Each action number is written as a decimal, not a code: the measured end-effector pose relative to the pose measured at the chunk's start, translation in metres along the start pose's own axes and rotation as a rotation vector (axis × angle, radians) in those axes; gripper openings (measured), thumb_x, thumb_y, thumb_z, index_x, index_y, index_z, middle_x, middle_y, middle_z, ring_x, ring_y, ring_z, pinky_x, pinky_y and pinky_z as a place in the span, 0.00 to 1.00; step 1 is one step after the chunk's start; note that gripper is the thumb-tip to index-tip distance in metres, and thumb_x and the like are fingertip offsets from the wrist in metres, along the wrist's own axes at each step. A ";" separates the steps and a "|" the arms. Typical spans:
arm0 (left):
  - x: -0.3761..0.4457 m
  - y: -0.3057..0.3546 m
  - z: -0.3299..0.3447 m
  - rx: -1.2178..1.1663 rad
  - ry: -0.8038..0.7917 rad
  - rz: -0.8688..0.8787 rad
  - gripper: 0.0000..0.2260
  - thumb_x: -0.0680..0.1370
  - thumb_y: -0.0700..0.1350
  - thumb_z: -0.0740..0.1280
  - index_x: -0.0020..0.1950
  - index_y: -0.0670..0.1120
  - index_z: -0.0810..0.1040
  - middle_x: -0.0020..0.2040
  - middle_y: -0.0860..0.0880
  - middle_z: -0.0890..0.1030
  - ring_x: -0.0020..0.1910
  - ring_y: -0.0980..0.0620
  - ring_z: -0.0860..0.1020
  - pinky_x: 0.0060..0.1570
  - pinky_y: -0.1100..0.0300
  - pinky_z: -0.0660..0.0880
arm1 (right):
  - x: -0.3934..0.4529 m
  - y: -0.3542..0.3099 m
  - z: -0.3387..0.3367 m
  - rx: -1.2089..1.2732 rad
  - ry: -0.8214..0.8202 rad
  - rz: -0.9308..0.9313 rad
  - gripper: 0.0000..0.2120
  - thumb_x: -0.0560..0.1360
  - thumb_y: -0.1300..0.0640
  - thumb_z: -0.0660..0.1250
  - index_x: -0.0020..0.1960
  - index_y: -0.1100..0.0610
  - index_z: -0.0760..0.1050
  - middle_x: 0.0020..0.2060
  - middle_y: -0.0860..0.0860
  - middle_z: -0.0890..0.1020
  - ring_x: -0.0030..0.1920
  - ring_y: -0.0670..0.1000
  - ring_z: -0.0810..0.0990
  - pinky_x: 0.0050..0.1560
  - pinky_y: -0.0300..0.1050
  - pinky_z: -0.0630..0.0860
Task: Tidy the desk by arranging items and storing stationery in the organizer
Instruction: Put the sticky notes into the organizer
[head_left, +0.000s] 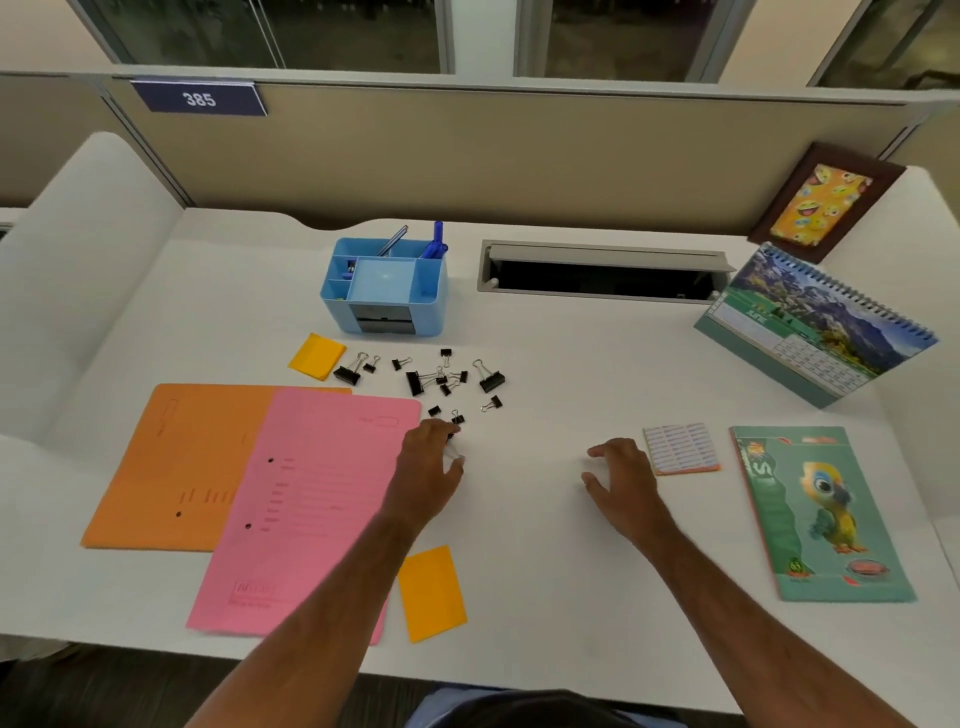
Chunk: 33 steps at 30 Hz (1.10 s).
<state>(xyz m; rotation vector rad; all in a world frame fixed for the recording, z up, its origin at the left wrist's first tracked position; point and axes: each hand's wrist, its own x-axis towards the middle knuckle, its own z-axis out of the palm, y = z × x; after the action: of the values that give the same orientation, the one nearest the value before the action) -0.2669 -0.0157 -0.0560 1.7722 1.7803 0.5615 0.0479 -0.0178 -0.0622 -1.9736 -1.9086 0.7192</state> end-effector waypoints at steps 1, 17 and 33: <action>-0.003 0.005 0.004 0.011 -0.014 0.030 0.21 0.77 0.42 0.73 0.69 0.48 0.74 0.66 0.49 0.74 0.65 0.48 0.70 0.64 0.57 0.69 | 0.001 0.006 -0.005 -0.016 0.029 0.032 0.15 0.73 0.58 0.75 0.58 0.58 0.79 0.59 0.56 0.75 0.58 0.61 0.76 0.60 0.55 0.73; -0.017 0.067 0.069 0.075 -0.199 0.106 0.29 0.80 0.47 0.69 0.80 0.47 0.65 0.80 0.48 0.65 0.78 0.47 0.62 0.76 0.57 0.57 | 0.020 0.067 -0.055 -0.317 0.054 0.310 0.22 0.76 0.51 0.72 0.65 0.59 0.73 0.67 0.65 0.73 0.64 0.67 0.73 0.62 0.63 0.71; -0.016 0.156 0.117 -0.253 -0.374 -0.109 0.30 0.81 0.51 0.69 0.80 0.46 0.63 0.77 0.49 0.70 0.74 0.52 0.69 0.73 0.55 0.68 | -0.011 0.031 -0.033 -0.359 -0.238 0.105 0.20 0.82 0.50 0.61 0.73 0.51 0.65 0.81 0.58 0.56 0.76 0.58 0.62 0.71 0.59 0.61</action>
<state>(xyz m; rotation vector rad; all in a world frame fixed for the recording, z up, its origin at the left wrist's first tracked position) -0.0726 -0.0359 -0.0416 1.4839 1.4665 0.3632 0.0920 -0.0264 -0.0497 -2.3057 -2.2157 0.7058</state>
